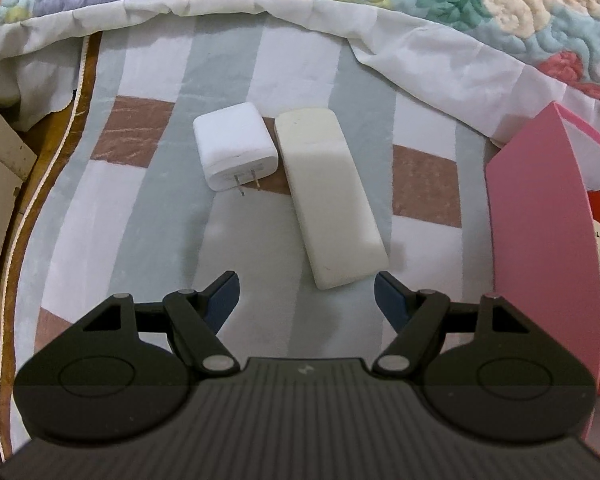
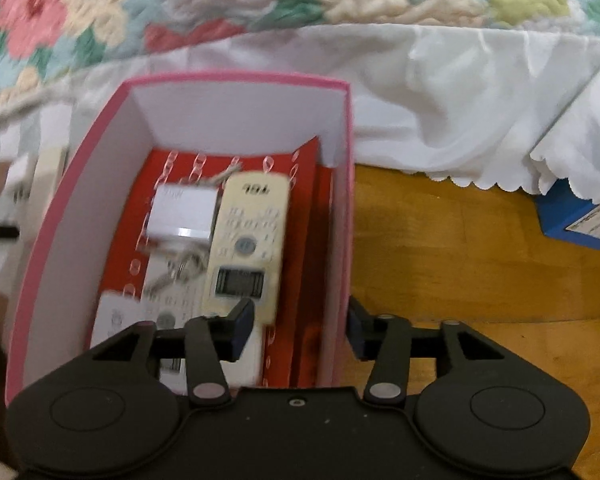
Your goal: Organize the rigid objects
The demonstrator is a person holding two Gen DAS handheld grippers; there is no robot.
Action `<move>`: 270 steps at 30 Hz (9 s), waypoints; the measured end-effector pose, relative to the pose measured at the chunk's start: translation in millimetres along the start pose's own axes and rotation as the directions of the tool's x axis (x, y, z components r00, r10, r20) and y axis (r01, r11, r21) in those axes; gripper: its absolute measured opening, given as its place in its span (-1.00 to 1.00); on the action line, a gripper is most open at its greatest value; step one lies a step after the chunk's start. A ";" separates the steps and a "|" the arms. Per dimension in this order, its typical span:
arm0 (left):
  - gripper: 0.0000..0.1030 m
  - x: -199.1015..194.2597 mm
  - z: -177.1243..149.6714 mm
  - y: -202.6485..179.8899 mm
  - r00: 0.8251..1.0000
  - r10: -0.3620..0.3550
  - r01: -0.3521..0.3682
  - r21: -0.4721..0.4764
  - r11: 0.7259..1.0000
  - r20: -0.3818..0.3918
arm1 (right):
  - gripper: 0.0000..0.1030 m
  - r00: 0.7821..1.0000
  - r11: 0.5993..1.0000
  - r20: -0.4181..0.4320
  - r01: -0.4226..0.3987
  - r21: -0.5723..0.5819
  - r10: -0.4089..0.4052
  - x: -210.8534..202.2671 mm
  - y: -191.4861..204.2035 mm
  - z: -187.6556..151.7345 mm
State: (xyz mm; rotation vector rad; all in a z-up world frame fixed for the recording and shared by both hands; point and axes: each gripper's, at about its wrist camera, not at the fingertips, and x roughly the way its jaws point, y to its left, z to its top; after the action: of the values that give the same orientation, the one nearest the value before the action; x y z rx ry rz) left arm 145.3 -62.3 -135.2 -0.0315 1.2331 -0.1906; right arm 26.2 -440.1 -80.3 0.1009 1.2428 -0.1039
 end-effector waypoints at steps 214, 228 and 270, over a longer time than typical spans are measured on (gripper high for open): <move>0.17 -119.2 -5.3 -72.2 0.969 -0.219 0.171 0.326 0.930 0.114 | -0.77 0.996 0.996 0.039 0.081 -0.025 -0.080 -23.2 -0.3 -17.9; 0.17 -118.6 -33.4 -184.6 0.927 -0.373 0.343 0.458 0.820 -0.025 | -0.73 0.996 0.996 0.037 0.083 -0.033 -0.081 -22.8 0.5 -17.6; 0.47 -123.2 -44.1 -167.2 0.960 -0.279 0.230 0.478 0.848 0.031 | -0.44 0.975 0.990 0.218 0.006 0.141 -0.037 -74.5 -4.2 -6.2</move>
State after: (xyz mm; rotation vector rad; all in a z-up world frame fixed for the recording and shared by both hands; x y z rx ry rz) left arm 43.4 -203.4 -13.6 0.2171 1.0517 -0.7127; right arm -3.9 -441.6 -11.8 0.1920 1.0142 -0.2154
